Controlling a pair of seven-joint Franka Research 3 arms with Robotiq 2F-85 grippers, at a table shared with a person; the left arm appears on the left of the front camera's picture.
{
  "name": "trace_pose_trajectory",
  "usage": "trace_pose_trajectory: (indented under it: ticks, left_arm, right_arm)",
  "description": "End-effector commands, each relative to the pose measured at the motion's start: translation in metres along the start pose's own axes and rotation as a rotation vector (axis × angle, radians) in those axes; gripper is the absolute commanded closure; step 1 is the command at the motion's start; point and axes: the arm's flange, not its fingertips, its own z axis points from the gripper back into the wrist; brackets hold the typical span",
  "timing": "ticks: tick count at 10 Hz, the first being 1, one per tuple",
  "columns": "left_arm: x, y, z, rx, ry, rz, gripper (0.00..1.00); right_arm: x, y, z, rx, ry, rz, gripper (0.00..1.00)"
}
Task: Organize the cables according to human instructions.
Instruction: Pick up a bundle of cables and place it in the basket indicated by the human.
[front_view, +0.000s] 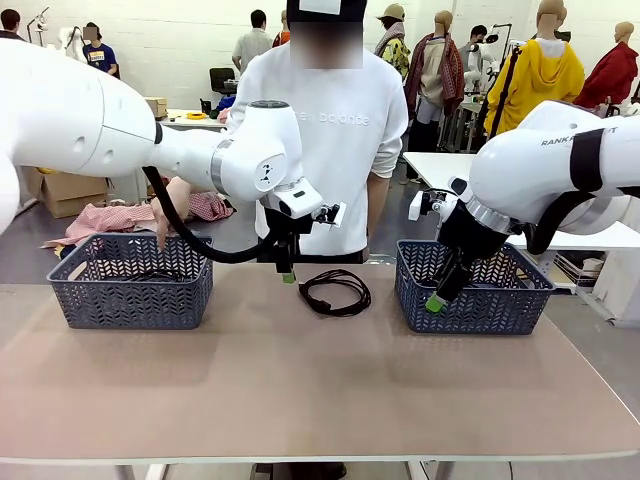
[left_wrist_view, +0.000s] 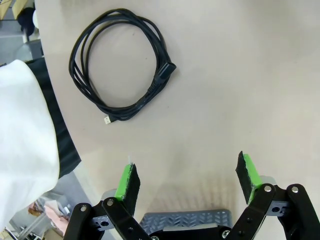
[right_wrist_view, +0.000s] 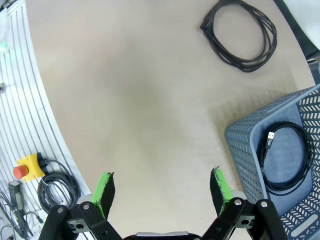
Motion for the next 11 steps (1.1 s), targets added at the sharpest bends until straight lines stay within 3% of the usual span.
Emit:
trace_pose_trajectory:
  ticks: [1,6,11]
  left_arm:
    - [0.0,0.0,0.0,0.0,0.0,0.0,0.0]
    - [0.003,0.024,-0.038,-0.002,0.047,-0.32,0.0]
    - [0.03,0.049,-0.078,-0.068,0.066,-0.517,0.0]
  right_arm:
    - [0.002,-0.003,0.003,-0.001,0.015,0.003,0.0]
    - [0.002,-0.003,0.003,-0.001,0.015,0.003,0.0]
    - [0.002,-0.003,0.003,-0.001,0.015,0.003,0.0]
